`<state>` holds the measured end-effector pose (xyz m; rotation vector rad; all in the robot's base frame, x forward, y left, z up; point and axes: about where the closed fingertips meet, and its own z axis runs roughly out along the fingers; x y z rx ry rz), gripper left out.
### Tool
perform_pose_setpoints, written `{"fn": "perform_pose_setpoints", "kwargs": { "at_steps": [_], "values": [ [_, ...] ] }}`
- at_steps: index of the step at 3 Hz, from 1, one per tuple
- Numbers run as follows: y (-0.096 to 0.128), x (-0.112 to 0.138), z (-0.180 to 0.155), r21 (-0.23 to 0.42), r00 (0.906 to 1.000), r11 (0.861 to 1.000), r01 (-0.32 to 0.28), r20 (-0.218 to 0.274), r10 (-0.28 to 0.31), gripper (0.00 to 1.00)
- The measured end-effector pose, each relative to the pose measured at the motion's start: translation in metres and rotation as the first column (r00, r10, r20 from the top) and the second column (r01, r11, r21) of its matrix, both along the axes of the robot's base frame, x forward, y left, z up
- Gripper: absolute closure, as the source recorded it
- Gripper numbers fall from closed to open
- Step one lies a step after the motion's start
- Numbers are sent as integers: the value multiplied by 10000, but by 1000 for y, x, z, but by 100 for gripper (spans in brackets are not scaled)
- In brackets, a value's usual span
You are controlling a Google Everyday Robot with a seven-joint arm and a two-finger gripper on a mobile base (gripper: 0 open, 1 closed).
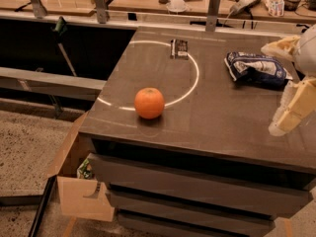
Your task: Move orange near rxbar chocolate
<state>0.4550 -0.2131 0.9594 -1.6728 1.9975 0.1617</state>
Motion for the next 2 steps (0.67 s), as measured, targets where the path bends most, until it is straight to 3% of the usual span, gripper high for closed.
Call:
{"fn": "perform_pose_setpoints", "kwargs": {
  "at_steps": [1, 2],
  "values": [
    [28, 9, -7, 1959, 9923, 9750, -1047, 863, 892, 0],
    [72, 16, -13, 3390, 9849, 9273, -1584, 1201, 1244, 0]
  ]
}}
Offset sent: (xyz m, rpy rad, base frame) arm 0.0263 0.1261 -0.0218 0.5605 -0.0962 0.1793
